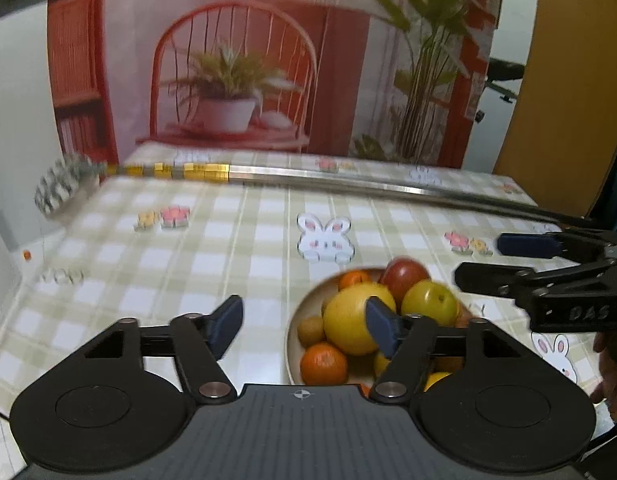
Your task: Organize fruits
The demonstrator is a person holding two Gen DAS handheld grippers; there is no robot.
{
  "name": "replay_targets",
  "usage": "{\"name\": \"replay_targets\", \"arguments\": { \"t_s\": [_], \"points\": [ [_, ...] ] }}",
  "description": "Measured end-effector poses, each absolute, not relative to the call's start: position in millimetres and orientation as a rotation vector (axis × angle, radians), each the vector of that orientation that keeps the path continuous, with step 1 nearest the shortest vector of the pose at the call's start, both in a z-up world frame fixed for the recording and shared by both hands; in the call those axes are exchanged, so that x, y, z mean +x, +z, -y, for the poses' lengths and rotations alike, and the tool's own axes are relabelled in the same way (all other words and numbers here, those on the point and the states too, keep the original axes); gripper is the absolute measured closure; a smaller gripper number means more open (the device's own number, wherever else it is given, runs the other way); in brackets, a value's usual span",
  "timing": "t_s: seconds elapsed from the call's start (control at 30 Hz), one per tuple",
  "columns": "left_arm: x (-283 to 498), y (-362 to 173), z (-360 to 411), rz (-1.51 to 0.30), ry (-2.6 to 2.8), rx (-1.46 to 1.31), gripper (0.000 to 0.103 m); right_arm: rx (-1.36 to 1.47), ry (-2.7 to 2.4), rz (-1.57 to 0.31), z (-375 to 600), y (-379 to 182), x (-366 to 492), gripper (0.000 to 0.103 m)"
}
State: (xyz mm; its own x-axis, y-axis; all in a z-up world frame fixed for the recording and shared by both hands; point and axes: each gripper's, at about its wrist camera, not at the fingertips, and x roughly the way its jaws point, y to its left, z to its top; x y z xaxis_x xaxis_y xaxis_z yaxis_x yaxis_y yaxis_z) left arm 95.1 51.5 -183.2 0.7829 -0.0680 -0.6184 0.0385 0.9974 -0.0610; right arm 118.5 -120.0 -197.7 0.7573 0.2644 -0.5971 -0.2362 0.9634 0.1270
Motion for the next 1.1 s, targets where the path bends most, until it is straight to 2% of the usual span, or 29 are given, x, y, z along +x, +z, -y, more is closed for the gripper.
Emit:
{"name": "replay_targets", "arguments": {
  "t_s": [0.13, 0.23, 0.3, 0.7, 1.1],
  "points": [
    [92.2, -159.4, -50.1, -0.613, -0.061, -0.026, 0.013, 0.066, 0.21, -0.611, 134.7, -178.0, 109.1, 0.023],
    [90.0, -138.3, -47.2, -0.568, -0.061, -0.013, 0.006, 0.091, 0.167, -0.573, 146.8, -159.1, 101.4, 0.007],
    [87.0, -123.0, -44.3, -0.536, -0.06, 0.001, 0.005, 0.105, 0.144, -0.544, 153.4, -145.0, 95.3, 0.001],
    [59.0, -40.6, -16.1, -0.363, -0.06, 0.062, 0.003, 0.131, 0.015, -0.384, 174.5, -63.0, 53.0, 0.0],
    [30.2, -8.5, 10.9, -0.285, -0.055, 0.111, 0.0, 0.135, -0.06, -0.312, 179.4, -19.7, 15.7, 0.0]
  ]
}}
